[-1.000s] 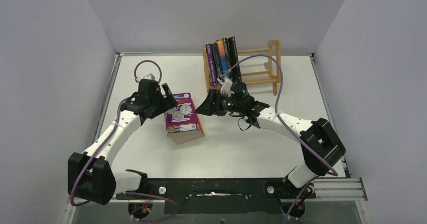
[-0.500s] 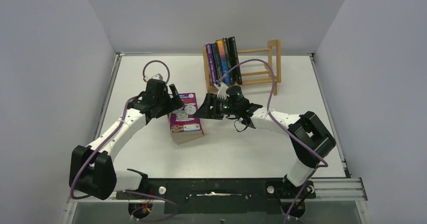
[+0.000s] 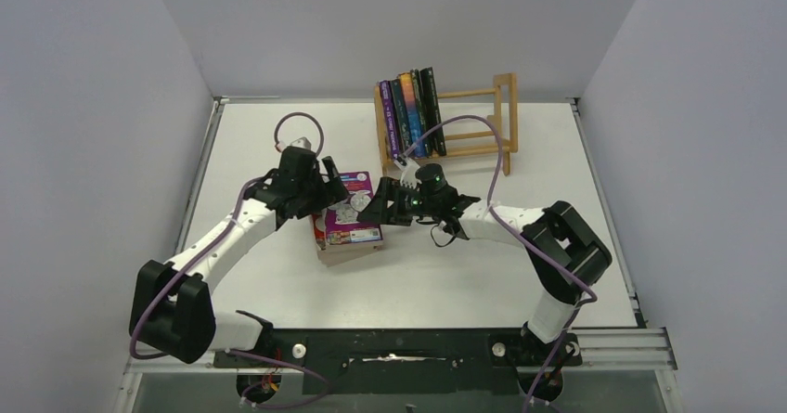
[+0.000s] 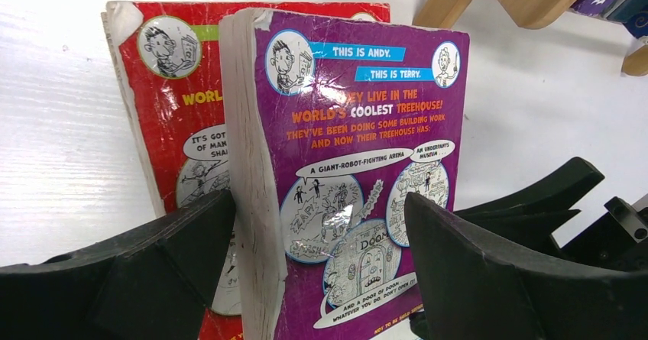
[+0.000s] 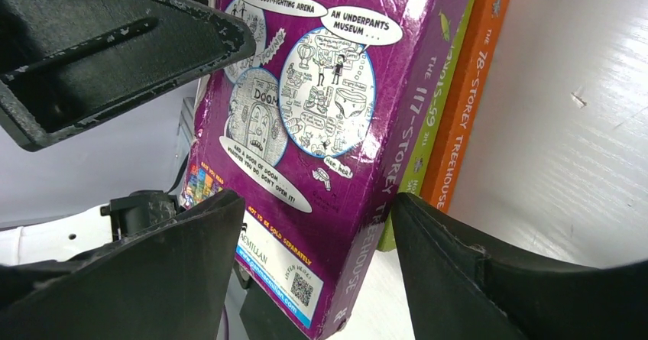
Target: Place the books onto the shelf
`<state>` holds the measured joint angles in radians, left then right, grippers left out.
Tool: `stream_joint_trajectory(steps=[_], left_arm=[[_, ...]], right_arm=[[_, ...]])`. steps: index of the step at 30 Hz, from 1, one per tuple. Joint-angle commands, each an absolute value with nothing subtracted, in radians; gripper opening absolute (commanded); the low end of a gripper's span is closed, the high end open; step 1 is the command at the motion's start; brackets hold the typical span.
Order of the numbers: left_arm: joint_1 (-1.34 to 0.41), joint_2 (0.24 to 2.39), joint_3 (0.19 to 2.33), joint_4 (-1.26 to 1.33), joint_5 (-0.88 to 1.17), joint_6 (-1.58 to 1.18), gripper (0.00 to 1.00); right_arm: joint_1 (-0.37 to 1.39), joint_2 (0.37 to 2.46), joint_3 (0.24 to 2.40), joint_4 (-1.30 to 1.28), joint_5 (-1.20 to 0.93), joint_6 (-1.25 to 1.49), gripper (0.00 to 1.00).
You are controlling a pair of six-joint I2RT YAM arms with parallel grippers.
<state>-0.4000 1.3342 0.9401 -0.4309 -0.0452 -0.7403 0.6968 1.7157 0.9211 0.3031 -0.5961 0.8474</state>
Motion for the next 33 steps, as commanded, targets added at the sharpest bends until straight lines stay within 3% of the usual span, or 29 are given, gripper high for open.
stream_joint_trajectory(steps=[1,28,33], left_arm=[[-0.419,1.348,0.984,-0.374,-0.019,-0.764,0.82],[-0.505,1.409,0.991,-0.283,0.040,-0.802,0.82],[-0.518,1.411,0.983,-0.258,0.052,-0.804,0.82]], right_arm=[[0.705,1.734,0.912,0.413,-0.616,0.864,0.72],[0.680,1.768,0.884,0.555,-0.656,0.917,0.72],[0.677,1.746,0.866,0.564,-0.650,0.923,0.65]])
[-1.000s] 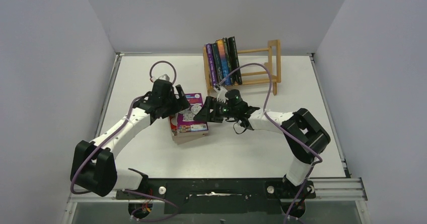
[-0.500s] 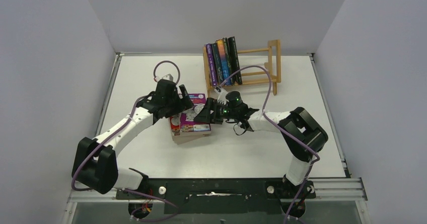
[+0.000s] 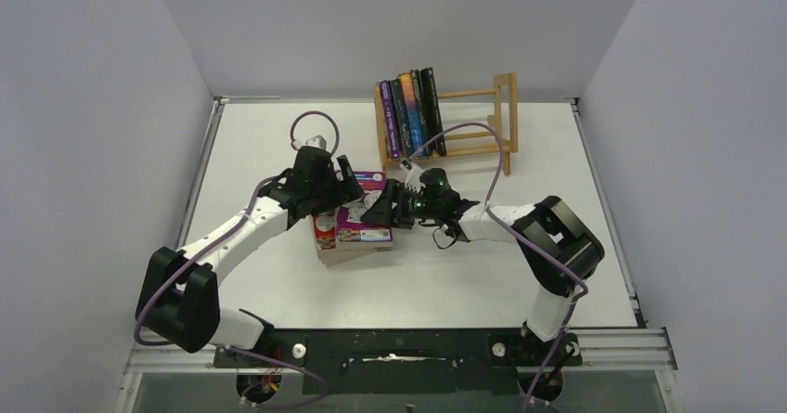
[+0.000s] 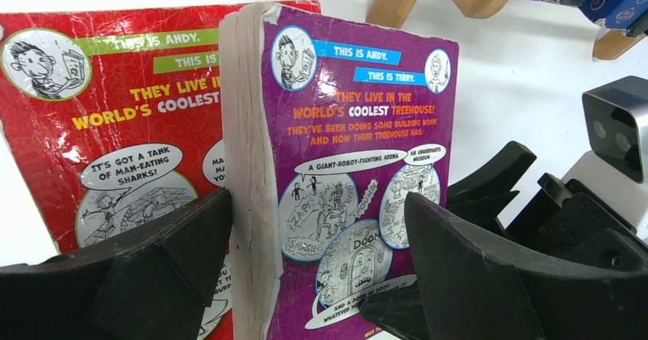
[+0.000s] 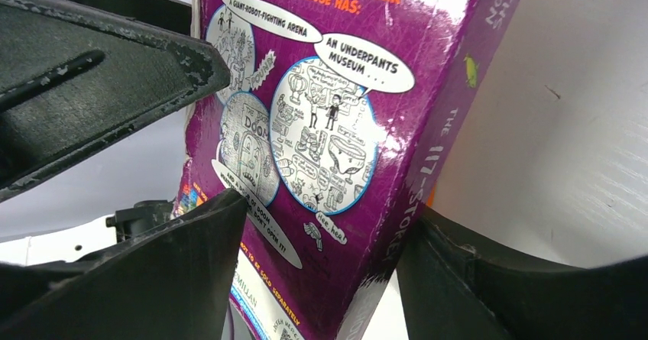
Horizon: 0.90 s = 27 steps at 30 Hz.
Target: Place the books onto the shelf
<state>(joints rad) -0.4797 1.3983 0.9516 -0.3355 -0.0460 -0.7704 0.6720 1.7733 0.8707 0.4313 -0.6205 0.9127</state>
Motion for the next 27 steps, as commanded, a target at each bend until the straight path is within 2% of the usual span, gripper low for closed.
stream_joint_trajectory(steps=[1,6,11,13,18,22,27], left_arm=[[-0.520,1.411,0.983,-0.256,0.053,-0.805,0.82],[-0.524,1.417,0.968,-0.236,0.066,-0.798,0.82],[-0.532,1.420,0.955,-0.218,0.070,-0.797,0.82],[-0.532,1.417,0.961,-0.223,0.061,-0.791,0.82],[-0.522,1.398,1.064,-0.355,-0.078,-0.718,0.82],[-0.454,1.354,1.153,-0.479,-0.235,-0.664,0.83],[-0.306,1.266,1.172,-0.495,-0.225,-0.628,0.83]], right_arm=[[0.677,1.739,0.859,0.568,-0.647,0.926,0.62],[0.675,1.691,0.835,0.579,-0.632,0.927,0.45],[0.674,1.646,0.822,0.594,-0.627,0.920,0.13],[0.675,1.630,0.819,0.598,-0.624,0.913,0.03],[0.675,1.567,0.829,0.551,-0.600,0.846,0.00],[0.675,1.475,0.900,0.374,-0.545,0.712,0.00],[0.669,1.364,1.039,0.128,-0.435,0.525,0.00]])
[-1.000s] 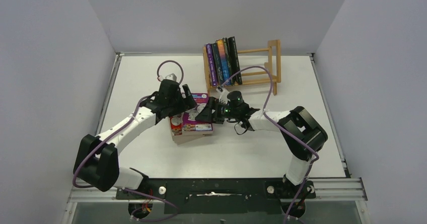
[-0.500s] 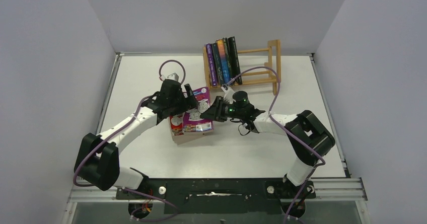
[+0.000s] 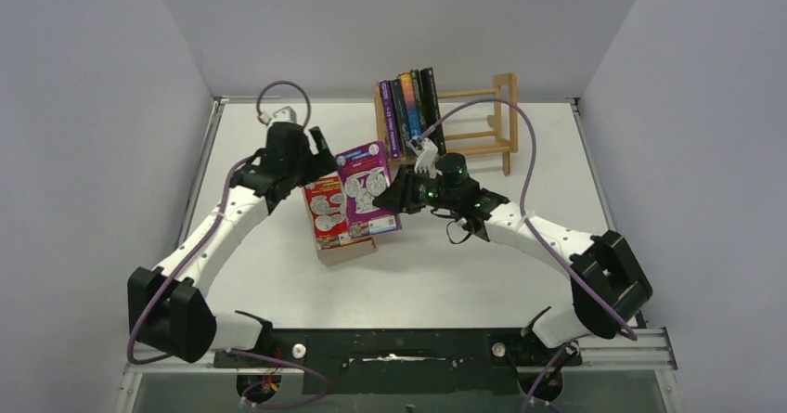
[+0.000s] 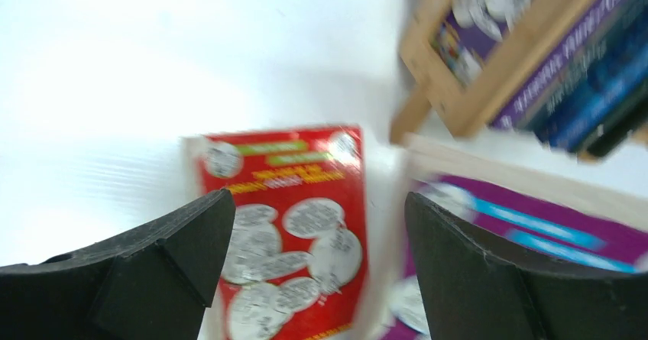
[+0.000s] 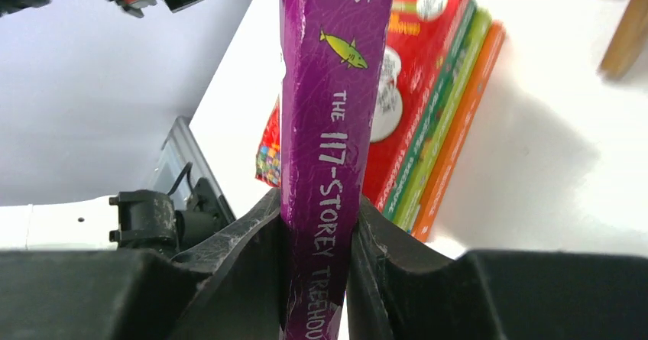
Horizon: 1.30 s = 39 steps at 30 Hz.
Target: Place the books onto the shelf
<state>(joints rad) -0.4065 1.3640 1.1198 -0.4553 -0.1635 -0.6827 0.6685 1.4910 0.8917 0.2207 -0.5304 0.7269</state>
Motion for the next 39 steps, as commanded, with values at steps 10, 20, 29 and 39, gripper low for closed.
stream_joint_trajectory(steps=[10,20,29,39], left_arm=[[-0.288,1.213,1.092,-0.434,-0.117,-0.671,0.83],[-0.290,1.230,1.067,-0.406,-0.073,-0.683,0.83],[-0.289,1.264,1.068,-0.378,-0.046,-0.682,0.83],[-0.287,1.277,1.064,-0.377,-0.045,-0.681,0.83]], right_arm=[[0.585,1.262,1.349,-0.127,-0.018,0.232,0.00],[0.459,1.347,1.495,-0.062,0.258,0.033,0.00],[0.314,1.479,1.469,0.043,0.134,0.009,0.00],[0.274,1.607,1.387,0.180,0.040,0.037,0.00]])
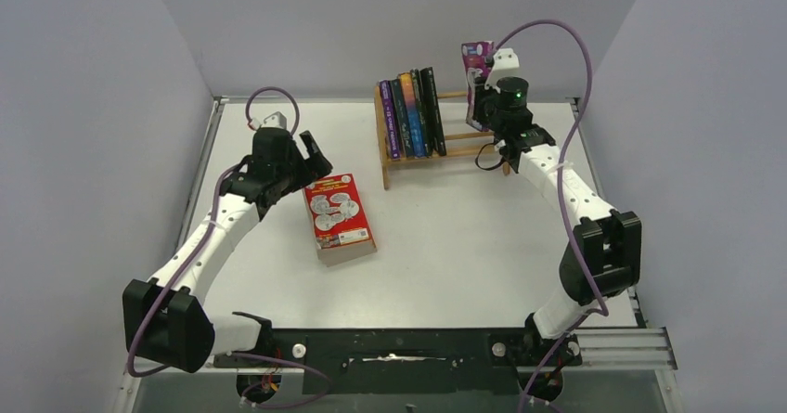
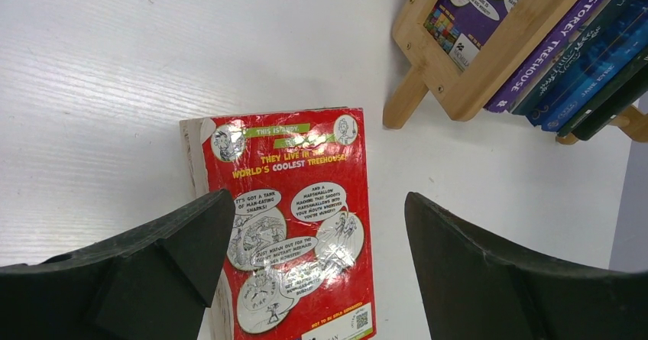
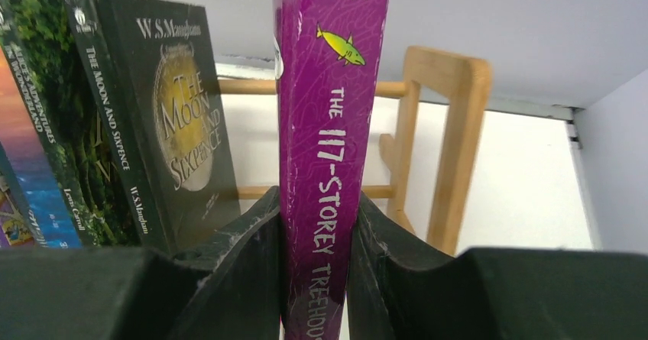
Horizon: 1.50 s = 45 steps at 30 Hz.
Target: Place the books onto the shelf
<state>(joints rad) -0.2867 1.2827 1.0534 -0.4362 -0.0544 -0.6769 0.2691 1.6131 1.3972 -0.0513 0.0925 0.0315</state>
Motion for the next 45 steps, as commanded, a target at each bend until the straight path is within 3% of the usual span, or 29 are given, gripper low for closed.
stream_joint_trajectory(steps=[1,13,30,41,45], left_arm=[[-0.287,1.275,1.061,-0.377,-0.045,-0.681,0.83],[-0.286,1.265,1.039,-0.375,-0.033,-0.685,0.83],[-0.286,1.250,1.045,-0.396,-0.037,-0.679,0.83],[-0.286,1.236,1.036,-0.405,-0.040,-0.680,0.83],[-0.287,1.230,1.030,-0.398,-0.040,-0.687,0.83]], right_arm=[[0.272,1.617,1.378,0.192,0.034,0.043,0.00],[0.288,1.730,1.292,0.341,0.012,0.063,0.00],[0.354,1.875,1.349,0.368,0.031,0.067,0.00],[0.371,1.896,1.379,0.345,0.020,0.074,0.21],[0.379,1.844,1.367,0.337,0.022,0.075,0.37]])
